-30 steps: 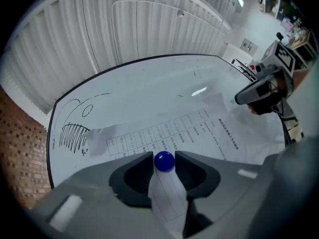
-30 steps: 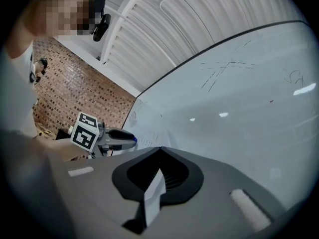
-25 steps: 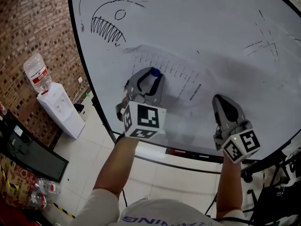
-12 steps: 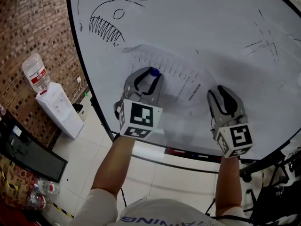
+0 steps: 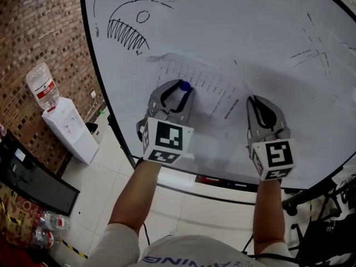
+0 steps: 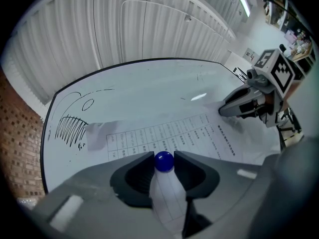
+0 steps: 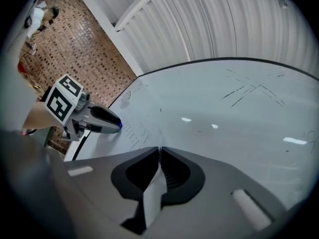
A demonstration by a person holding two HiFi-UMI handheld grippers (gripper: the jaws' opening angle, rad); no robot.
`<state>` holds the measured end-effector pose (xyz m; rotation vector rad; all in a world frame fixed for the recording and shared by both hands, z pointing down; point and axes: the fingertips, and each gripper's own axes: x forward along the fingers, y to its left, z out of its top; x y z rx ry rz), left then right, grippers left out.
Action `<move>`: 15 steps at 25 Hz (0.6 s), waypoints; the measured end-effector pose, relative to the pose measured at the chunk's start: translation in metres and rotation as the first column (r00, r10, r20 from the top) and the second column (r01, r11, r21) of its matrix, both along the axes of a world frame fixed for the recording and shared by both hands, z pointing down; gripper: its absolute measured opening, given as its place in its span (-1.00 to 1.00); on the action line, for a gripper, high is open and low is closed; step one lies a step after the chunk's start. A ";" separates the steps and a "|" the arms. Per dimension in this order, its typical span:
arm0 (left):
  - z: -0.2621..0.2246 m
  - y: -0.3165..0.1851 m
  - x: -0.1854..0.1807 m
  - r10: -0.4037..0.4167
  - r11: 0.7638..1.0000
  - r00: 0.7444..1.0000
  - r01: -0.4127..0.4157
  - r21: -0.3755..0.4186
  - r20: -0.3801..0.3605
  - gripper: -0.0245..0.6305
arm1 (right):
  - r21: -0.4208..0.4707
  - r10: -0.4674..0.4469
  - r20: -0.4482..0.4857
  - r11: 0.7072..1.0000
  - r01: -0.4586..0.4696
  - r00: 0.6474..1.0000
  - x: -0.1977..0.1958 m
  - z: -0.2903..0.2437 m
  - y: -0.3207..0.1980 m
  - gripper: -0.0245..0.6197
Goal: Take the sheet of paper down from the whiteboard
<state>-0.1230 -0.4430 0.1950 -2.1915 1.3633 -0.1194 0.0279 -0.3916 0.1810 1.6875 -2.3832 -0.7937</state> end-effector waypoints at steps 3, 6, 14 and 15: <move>0.000 0.000 0.000 0.014 1.000 1.000 -0.014 -0.007 -0.009 -0.52 | 0.003 -0.018 0.018 1.000 0.018 1.000 0.000 0.000 0.001 -0.89; -0.002 0.001 -0.001 0.036 0.999 0.999 -0.036 -0.016 -0.013 -0.52 | 0.002 -0.041 0.025 0.999 0.041 0.999 -0.002 0.000 0.004 -0.90; 0.016 0.016 -0.004 0.119 0.988 0.987 -0.129 -0.088 -0.106 -0.52 | -0.024 -0.057 0.023 0.998 0.057 0.998 0.010 0.012 0.015 -0.90; 0.023 0.020 -0.005 0.128 0.984 0.983 -0.142 -0.106 -0.129 -0.52 | -0.036 -0.052 0.012 0.998 0.053 0.999 0.012 0.018 0.017 -0.90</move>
